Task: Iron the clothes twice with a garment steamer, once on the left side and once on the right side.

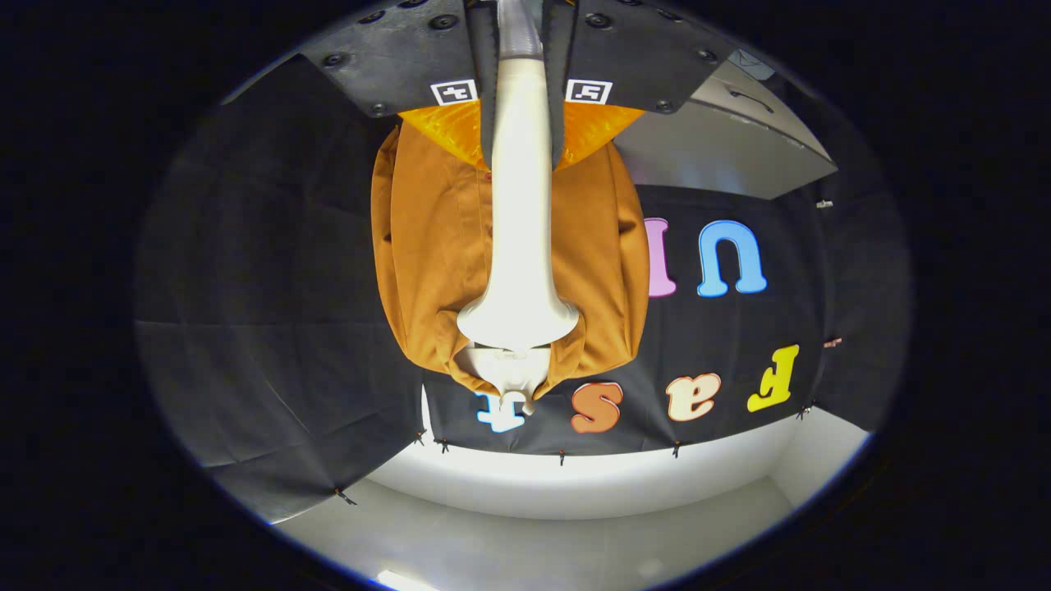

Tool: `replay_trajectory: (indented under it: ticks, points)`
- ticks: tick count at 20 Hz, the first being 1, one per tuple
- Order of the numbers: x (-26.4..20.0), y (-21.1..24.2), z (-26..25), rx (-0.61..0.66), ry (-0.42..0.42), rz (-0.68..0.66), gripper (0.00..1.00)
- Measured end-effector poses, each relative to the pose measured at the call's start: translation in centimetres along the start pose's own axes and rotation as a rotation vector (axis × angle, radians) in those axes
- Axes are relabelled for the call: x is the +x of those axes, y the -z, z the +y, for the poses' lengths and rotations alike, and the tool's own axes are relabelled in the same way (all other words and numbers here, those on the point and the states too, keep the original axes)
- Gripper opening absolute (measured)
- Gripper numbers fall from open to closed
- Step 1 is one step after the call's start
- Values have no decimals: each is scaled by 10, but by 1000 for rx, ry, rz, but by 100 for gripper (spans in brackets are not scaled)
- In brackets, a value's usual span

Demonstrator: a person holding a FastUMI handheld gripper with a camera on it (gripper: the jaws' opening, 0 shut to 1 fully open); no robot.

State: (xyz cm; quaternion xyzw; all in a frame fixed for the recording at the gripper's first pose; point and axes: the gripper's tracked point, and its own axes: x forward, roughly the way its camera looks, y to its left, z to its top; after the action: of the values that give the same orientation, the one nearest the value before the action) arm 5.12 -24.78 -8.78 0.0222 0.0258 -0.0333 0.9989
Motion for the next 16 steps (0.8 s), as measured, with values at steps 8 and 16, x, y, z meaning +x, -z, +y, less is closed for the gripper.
replay_trajectory:
  ticks: [8, 16]
  points:
    - [41, -40, -41, -9, 34, -92, 24]
    - [89, -1, -74, -8, 50, -23, 24]
